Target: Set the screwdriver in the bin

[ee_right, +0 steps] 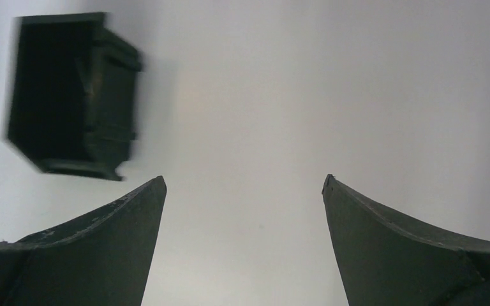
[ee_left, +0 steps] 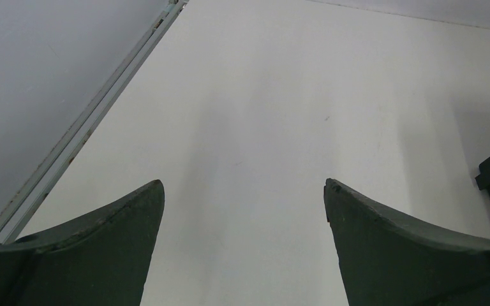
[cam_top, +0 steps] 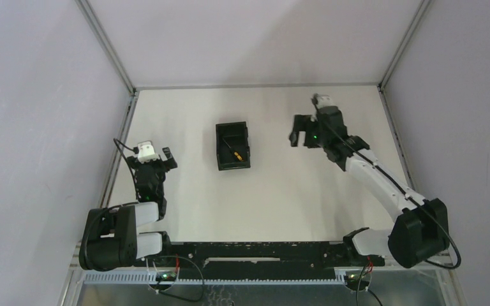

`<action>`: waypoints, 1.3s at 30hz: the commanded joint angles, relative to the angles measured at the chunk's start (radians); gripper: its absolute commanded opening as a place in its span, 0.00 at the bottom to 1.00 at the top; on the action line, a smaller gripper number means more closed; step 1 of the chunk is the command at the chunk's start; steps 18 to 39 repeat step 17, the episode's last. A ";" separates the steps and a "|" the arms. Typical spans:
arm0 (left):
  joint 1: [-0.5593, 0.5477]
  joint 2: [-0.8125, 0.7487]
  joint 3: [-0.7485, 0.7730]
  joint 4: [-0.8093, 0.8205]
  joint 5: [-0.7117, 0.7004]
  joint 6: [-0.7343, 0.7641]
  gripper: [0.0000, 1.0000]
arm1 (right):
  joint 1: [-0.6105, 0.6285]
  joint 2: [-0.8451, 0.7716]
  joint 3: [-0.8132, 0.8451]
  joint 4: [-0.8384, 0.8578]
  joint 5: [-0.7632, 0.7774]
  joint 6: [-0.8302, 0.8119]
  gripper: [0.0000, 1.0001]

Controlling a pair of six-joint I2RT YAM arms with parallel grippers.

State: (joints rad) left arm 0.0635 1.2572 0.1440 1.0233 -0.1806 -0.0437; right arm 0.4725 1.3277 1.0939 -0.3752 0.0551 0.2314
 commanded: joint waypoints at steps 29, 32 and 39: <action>-0.005 0.001 0.049 0.036 -0.003 0.018 1.00 | -0.281 -0.549 -0.662 0.265 0.059 0.094 1.00; -0.005 0.001 0.049 0.036 -0.003 0.018 1.00 | -0.281 -0.549 -0.662 0.265 0.059 0.094 1.00; -0.005 0.001 0.049 0.036 -0.003 0.018 1.00 | -0.281 -0.549 -0.662 0.265 0.059 0.094 1.00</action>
